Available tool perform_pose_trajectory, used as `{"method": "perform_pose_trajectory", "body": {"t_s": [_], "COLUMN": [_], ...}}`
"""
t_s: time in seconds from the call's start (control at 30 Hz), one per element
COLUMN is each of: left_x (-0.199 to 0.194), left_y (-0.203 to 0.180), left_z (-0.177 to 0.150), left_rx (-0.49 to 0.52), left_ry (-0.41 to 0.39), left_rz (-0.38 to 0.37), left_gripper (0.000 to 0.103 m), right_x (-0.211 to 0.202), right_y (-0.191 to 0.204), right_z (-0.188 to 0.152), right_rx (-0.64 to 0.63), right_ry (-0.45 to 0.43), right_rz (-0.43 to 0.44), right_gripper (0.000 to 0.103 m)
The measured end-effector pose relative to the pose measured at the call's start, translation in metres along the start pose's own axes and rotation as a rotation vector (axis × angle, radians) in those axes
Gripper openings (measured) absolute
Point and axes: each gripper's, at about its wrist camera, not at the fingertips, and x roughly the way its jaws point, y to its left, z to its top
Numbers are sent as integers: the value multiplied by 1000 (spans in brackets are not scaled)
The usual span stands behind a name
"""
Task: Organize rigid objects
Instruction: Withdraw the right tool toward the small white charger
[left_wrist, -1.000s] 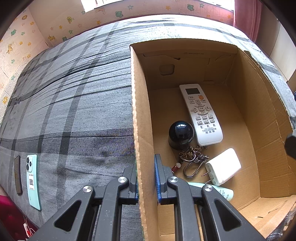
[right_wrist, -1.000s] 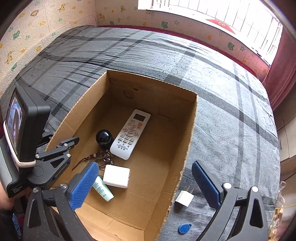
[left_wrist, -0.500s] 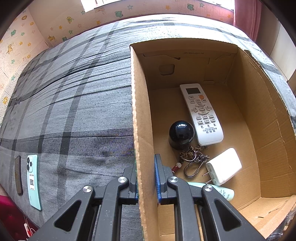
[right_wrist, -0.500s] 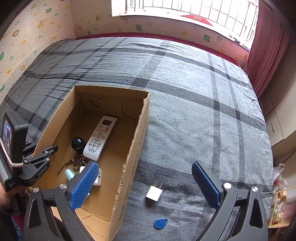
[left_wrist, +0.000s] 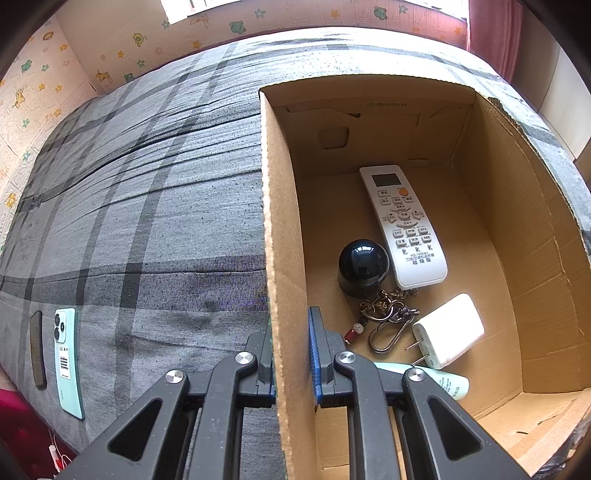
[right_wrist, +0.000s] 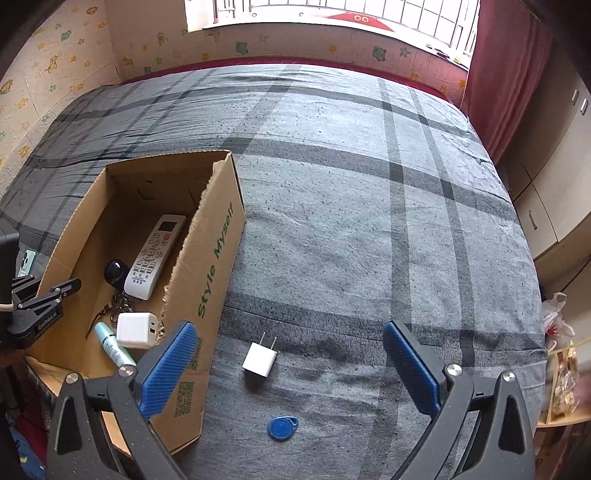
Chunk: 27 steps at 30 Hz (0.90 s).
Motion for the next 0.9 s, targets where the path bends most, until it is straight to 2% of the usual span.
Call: {"method": "perform_pose_trajectory", "body": {"t_s": [0.43,0.9], "left_x": [0,0], "left_y": [-2,-3], "left_z": [0,1], "left_rx": [4,9], "left_ry": [-1,2], "left_rz": [7,16], "left_gripper": [15,15], "right_x": [40,77], "right_y": [-12,-7], "right_z": [-36,-43], "right_rx": [37,15], "right_ry": [68,123], "right_rz": [15,53], "right_gripper": [103,101]}}
